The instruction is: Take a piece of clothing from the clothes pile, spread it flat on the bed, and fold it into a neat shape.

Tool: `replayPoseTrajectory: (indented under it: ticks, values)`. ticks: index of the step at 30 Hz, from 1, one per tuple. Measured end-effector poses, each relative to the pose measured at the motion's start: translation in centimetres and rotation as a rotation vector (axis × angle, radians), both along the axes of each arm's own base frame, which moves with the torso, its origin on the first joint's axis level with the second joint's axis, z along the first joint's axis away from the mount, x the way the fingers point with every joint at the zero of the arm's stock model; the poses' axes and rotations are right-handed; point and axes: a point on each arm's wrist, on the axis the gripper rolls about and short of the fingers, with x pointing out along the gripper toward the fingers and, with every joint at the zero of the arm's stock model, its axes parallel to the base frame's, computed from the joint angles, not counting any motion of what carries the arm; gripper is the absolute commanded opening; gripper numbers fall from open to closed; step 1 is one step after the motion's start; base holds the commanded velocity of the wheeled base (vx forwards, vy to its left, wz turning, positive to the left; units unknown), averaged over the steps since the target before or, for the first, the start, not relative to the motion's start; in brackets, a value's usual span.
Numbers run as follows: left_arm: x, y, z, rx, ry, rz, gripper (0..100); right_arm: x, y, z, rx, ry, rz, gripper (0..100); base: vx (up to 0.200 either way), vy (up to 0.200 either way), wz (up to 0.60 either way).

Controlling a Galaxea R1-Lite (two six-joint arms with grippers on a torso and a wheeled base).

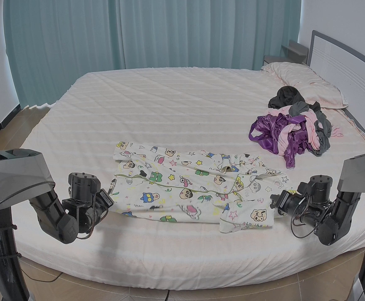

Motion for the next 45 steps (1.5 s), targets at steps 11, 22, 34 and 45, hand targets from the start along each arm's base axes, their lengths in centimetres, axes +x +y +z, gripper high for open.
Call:
replayPoseTrajectory:
  ticks: [11, 22, 34, 45]
  values:
    - [3.4, -0.3, -1.7, -0.015, -0.038, 0.047, 0, 4.3, 0.2, 0.3, 0.008, -0.035, -0.012, 100, 0.0, 0.0, 0.0]
    - [3.7, -0.6, -2.4, -0.015, -0.027, 0.044, 0, 2.8, -2.2, 2.2, 0.01, -0.047, -0.044, 100, 0.0, 0.0, 0.0]
    - [3.5, -0.8, -2.2, 0.002, -0.036, 0.063, 0, -3.8, -1.6, 3.7, -0.027, 0.02, 0.134, 100, 0.0, 0.0, 0.0]
    - [3.2, -0.9, -2.0, 0.008, -0.037, 0.065, 0, -4.6, 0.1, 0.4, -0.167, 0.089, 0.296, 100, 0.0, 0.0, 0.0]
